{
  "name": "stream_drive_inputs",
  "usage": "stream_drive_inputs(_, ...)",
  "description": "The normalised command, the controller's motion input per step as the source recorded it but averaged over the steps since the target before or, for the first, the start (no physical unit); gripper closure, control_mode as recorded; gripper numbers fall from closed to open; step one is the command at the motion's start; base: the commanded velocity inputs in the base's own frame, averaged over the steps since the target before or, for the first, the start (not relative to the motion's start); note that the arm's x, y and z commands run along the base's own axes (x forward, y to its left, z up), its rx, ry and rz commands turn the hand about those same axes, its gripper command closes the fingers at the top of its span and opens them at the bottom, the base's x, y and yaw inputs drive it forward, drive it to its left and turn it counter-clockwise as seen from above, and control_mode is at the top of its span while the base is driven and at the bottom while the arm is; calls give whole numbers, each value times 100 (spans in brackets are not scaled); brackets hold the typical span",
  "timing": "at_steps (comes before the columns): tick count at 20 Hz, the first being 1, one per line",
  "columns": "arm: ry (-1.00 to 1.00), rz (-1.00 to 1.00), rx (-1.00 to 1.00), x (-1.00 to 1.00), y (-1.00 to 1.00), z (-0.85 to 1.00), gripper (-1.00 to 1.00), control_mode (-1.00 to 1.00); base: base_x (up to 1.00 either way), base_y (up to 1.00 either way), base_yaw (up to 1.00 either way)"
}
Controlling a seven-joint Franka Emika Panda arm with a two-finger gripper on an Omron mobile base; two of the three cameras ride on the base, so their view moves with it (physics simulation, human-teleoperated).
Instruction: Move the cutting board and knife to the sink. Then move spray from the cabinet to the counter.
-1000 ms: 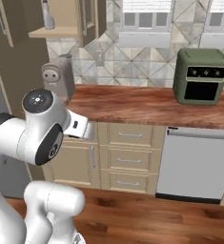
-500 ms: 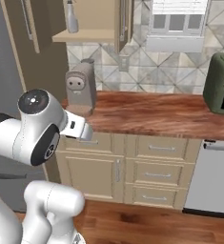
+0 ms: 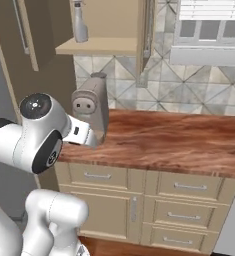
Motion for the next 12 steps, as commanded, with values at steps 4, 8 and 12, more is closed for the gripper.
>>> stream_drive_inputs(4,0,0,0,0,0,0,-100,100,81,-3,14)
stream_drive_inputs(8,0,0,0,0,0,0,-100,100,60,-29,7)
stream_drive_inputs(12,0,0,0,0,0,0,-100,100,53,16,0)
